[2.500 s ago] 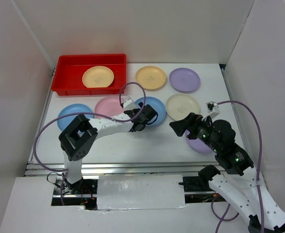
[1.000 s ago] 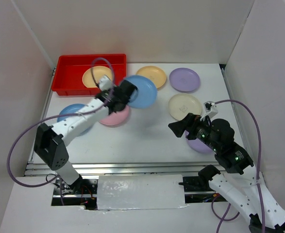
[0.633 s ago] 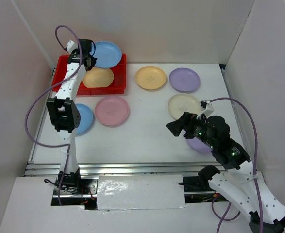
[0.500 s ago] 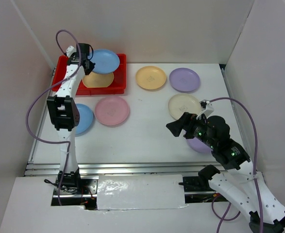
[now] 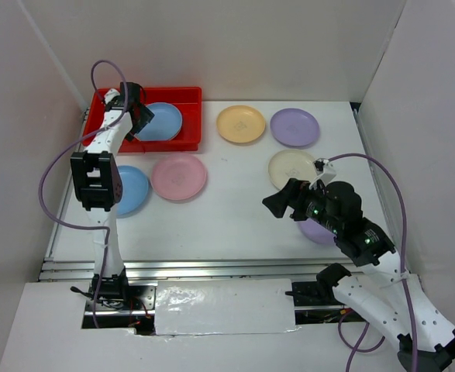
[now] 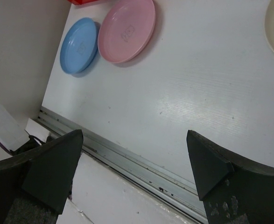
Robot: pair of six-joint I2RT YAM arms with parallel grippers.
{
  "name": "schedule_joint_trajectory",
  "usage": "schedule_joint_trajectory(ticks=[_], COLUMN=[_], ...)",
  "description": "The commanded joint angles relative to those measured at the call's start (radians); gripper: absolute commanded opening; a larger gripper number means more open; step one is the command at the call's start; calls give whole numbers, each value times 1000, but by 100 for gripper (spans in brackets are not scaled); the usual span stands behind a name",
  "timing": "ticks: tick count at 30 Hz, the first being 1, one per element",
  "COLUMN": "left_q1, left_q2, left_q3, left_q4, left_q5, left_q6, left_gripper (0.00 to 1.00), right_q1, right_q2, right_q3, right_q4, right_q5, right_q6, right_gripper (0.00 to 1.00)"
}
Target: Place the plates into the plastic bin on the countertop
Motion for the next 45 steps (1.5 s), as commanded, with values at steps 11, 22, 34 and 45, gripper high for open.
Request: schedule_joint_trajectory(ticks=[11,22,34,45], left_q1=[-156,-557,-556,-594], left_q2=[-596,-747,-438,-242], left_q3=[-387,-931,-816,-718], left_q4=[21,268,428,361], left_q5=[8,1,89,68], left_q6=[147,240,524,500], left_gripper=[99,99,99,51], right_q1=[46,89,109,111], right_q2=[98,201,126,66], right_q3=[15,-50,-70,-48], right_q4=[140,237,179,133], right_q5=[8,38,57,67], right_q6=[24,76,58,53], right_gripper=[100,100,100,100])
